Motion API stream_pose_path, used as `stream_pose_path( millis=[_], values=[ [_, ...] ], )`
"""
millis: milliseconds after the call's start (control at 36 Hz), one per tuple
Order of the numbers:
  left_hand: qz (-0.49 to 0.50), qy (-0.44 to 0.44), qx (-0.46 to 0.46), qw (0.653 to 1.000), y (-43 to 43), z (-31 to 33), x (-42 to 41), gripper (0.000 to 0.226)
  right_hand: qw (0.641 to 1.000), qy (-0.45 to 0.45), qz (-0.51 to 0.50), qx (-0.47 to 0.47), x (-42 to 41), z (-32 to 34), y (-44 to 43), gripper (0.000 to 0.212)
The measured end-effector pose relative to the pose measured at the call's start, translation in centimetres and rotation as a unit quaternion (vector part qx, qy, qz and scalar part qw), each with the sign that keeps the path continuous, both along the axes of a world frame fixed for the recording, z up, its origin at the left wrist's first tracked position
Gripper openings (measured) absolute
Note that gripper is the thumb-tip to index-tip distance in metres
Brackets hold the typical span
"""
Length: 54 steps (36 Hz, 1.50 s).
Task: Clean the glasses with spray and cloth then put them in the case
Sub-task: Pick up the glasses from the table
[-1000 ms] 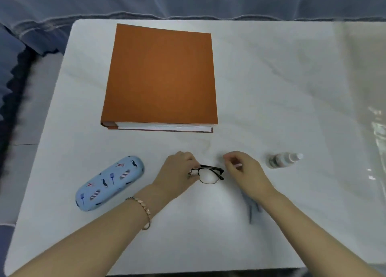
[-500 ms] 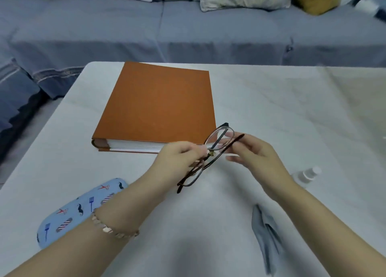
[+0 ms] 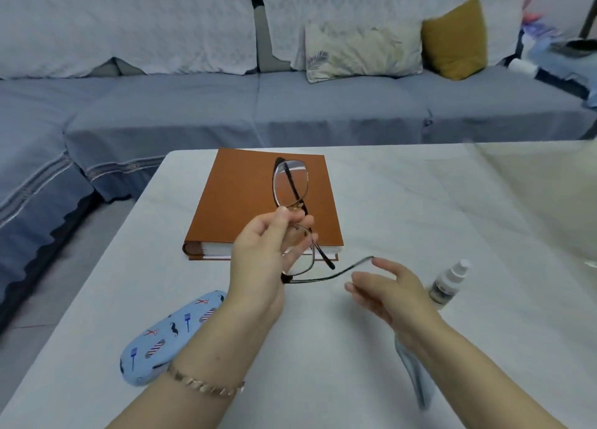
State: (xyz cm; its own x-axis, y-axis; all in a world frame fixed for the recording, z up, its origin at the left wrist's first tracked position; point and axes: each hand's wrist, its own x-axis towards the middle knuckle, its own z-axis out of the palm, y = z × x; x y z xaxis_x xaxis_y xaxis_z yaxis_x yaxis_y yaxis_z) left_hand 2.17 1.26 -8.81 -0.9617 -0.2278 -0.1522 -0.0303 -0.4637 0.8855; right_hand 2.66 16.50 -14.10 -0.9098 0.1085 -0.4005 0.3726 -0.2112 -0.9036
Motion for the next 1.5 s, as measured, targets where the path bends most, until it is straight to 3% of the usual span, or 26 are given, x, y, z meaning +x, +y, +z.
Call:
stream_pose_path(
  millis=[83,167,222,361,500,722,833,1000,1111,1250,1389,1500],
  values=[
    [-0.025,-0.010,-0.012,1.000,-0.1,0.2,0.3,0.018,0.980,0.056,-0.008,0.188,0.4,0.1,0.0,0.054],
    [-0.078,-0.025,-0.015,0.997,-0.3,0.4,0.6,0.019,0.952,0.179,0.007,0.247,0.2,1.3,0.4,0.033],
    [-0.114,-0.036,-0.030,0.992,-0.2,0.5,0.8,0.021,0.950,0.198,0.058,0.235,-0.1,1.8,0.3,0.024],
    [-0.179,-0.053,-0.036,0.982,0.4,0.7,1.2,0.024,0.959,0.161,0.177,0.150,-0.9,1.6,-0.7,0.035],
    [-0.203,-0.072,-0.053,0.975,0.7,0.6,1.3,0.023,0.976,0.165,0.087,0.115,-1.3,1.2,-0.7,0.040],
    [-0.286,-0.122,-0.120,0.943,0.6,0.5,0.9,0.019,0.982,0.119,0.055,-0.138,-2.6,3.7,1.6,0.030],
    [-0.327,-0.143,-0.167,0.919,0.9,0.9,0.7,0.024,0.985,0.095,0.112,-0.095,-2.3,4.3,2.1,0.029],
    [-0.426,-0.141,-0.266,0.853,1.5,0.2,1.5,0.026,0.990,0.068,0.104,-0.060,-2.1,4.2,3.0,0.019],
    [-0.453,-0.127,-0.284,0.835,1.6,0.2,1.8,0.027,0.995,0.027,0.074,-0.059,-2.1,3.7,3.1,0.010],
    [-0.433,-0.088,-0.295,0.847,1.3,-0.5,1.5,0.028,0.997,0.025,-0.008,-0.071,-2.2,3.5,4.2,0.011],
    [-0.340,-0.030,-0.334,0.879,0.9,-1.1,1.0,0.026,0.993,0.041,-0.078,-0.074,-1.7,3.4,5.4,0.010],
    [-0.257,-0.020,-0.311,0.915,1.0,-1.5,0.8,0.024,0.994,0.093,-0.061,0.012,-0.6,3.9,5.9,0.011]
  ],
)
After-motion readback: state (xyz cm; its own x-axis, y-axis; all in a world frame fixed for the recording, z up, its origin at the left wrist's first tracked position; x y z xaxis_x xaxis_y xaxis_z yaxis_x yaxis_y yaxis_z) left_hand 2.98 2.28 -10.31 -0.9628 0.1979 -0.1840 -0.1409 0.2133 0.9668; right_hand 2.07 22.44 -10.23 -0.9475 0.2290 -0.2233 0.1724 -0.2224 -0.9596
